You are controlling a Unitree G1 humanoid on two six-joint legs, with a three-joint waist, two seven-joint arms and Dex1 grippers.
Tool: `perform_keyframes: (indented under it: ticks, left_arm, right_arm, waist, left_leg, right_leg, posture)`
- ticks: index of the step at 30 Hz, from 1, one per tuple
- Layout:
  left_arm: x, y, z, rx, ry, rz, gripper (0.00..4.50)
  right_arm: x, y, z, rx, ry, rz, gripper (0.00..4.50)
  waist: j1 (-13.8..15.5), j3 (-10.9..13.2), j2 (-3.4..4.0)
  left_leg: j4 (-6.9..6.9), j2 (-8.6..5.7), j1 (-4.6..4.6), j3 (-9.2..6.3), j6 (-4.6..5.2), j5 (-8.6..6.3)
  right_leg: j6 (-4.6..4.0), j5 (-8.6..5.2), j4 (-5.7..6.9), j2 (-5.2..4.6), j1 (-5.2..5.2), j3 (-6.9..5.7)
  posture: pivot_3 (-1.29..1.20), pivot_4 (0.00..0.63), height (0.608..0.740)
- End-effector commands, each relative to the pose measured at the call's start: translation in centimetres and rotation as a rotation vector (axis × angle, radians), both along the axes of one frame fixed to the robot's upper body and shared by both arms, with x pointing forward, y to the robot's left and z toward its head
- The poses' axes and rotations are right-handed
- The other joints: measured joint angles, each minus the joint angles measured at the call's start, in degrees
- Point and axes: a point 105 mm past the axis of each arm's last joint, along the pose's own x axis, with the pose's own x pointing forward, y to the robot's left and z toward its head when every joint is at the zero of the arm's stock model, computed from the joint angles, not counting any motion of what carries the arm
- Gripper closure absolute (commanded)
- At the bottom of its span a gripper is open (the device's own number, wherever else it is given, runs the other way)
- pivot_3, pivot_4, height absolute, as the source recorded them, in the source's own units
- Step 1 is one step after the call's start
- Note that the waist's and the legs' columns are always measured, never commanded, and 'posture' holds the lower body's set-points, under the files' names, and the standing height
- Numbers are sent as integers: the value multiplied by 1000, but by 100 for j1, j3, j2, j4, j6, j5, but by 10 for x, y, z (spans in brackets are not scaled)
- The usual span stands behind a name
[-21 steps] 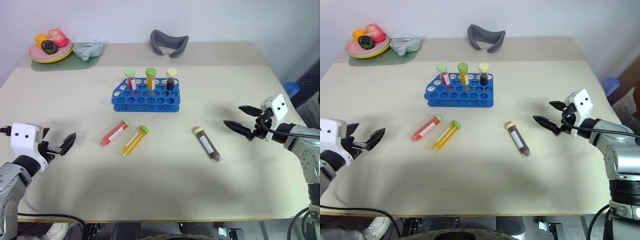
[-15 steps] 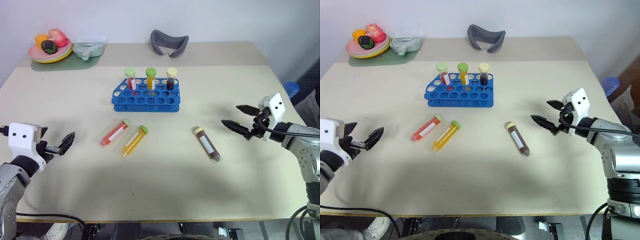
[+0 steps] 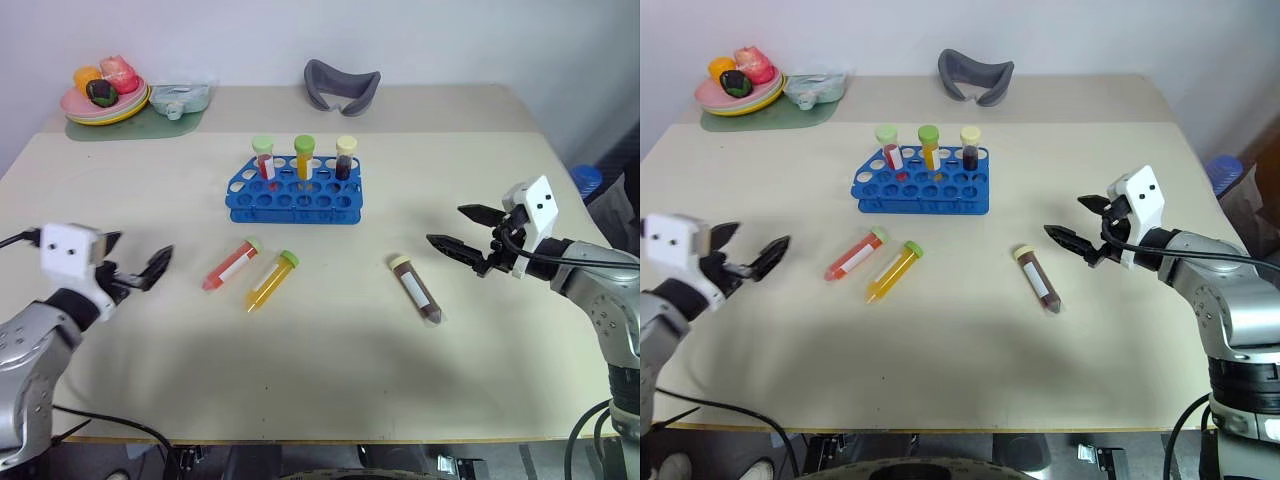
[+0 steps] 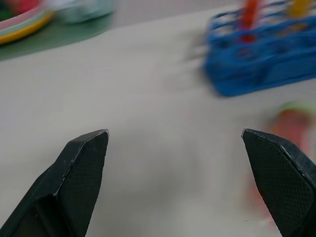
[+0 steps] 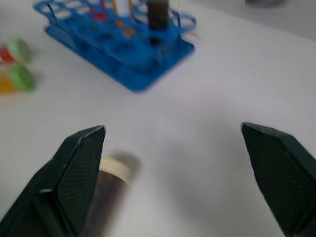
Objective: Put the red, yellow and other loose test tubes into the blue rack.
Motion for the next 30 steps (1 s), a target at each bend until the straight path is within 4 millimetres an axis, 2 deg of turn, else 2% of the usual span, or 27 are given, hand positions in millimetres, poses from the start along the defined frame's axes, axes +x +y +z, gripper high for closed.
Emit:
perform_keyframes:
  ticks: [1, 4, 6, 11, 16, 23, 26, 30]
  left_arm:
    - [5, -48, 6, 17, -18, -263, 80]
    - [2, -76, -2, 55, 8, -430, 80]
    - [-1, -94, -8, 88, 18, -535, 80]
    - [-4, -118, -13, 66, 11, -659, 80]
    - [-18, -141, -22, 95, 19, -801, 80]
    - [-42, -160, -33, 136, 22, -917, 80]
    - [-45, -165, -36, 135, 19, -920, 80]
    - [-45, -170, -37, 132, 15, -917, 80]
  right_arm:
    - [-21, 18, 17, -24, 25, -2, 0]
    - [-33, 32, 9, -71, 133, -5, 0]
    - [-32, 34, -2, -102, 247, -77, 0]
    - [-22, 33, -17, -188, 288, -232, 0]
    - [-20, 41, -31, -211, 353, -259, 0]
    - [-21, 56, -36, -229, 484, -248, 0]
    - [-25, 57, -43, -240, 583, -303, 0]
    - [-20, 55, -52, -290, 625, -337, 0]
  waist:
    - [8, 0, 0]
    - [-37, 0, 2]
    - [-49, 0, 2]
    - [9, 0, 2]
    - [-11, -1, 1]
    - [-29, 1, 5]
    - [-21, 2, 4]
    - [-36, 1, 3]
  left_leg:
    - [0, 0, -1, -1, 0, 0]
    - [-1, 0, -1, -2, 0, 0]
    - [-1, 1, 2, 0, 0, 0]
    - [2, 1, -2, -1, 1, 0]
    - [5, 0, -33, -2, 1, 0]
    - [13, 3, -33, -2, 3, 1]
    - [17, 3, -48, -3, 5, -1]
    - [24, 2, -56, -6, 6, 0]
  right_leg:
    - [0, 0, 0, 0, -1, -1]
    - [0, 0, 0, 2, -1, -1]
    - [-1, 0, 4, 3, -5, 2]
    - [-4, 1, 10, 4, -8, 2]
    - [-3, 1, 6, 1, -33, 0]
    - [-4, 1, 26, 4, -40, 3]
    - [-3, 0, 22, 0, -46, -1]
    - [-3, 0, 27, 6, -54, -1]
  posture:
    - [0, 150, 740]
    - [0, 150, 740]
    - [0, 150, 740]
    - [0, 150, 740]
    - [0, 150, 740]
    - [0, 150, 740]
    - [0, 150, 740]
    - [0, 150, 740]
